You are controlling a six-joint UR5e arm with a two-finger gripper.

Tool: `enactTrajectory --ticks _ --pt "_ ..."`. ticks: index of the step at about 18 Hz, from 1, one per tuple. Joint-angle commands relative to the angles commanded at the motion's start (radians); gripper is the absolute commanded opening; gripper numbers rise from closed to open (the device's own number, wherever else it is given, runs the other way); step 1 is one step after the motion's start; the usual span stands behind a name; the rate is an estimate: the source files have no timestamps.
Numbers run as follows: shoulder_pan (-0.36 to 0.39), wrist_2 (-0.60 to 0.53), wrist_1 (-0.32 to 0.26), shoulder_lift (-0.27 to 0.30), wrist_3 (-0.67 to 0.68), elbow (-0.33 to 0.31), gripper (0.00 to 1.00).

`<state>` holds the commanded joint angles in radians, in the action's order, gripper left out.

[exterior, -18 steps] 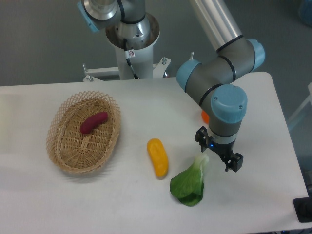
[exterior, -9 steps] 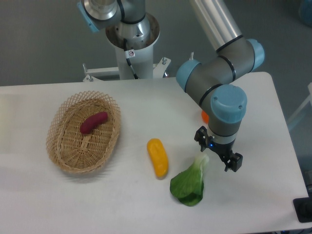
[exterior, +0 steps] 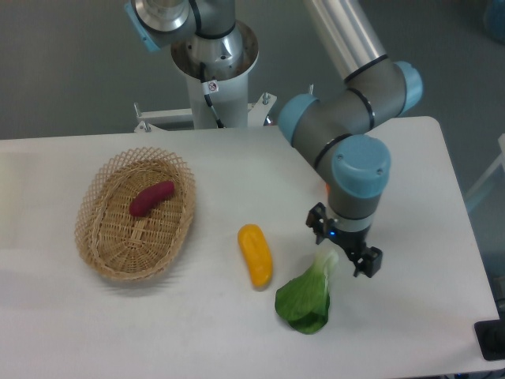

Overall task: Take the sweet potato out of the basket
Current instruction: 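Move the gripper over the wicker basket toward the sweet potato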

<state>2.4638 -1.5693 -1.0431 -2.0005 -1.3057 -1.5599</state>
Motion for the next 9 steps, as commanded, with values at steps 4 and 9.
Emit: enactTrajectory --ticks 4,9 --pt "-0.104 0.015 0.002 0.109 0.126 -0.107 1.0" --pt "-0.238 0.009 0.012 0.239 0.307 -0.256 1.0"
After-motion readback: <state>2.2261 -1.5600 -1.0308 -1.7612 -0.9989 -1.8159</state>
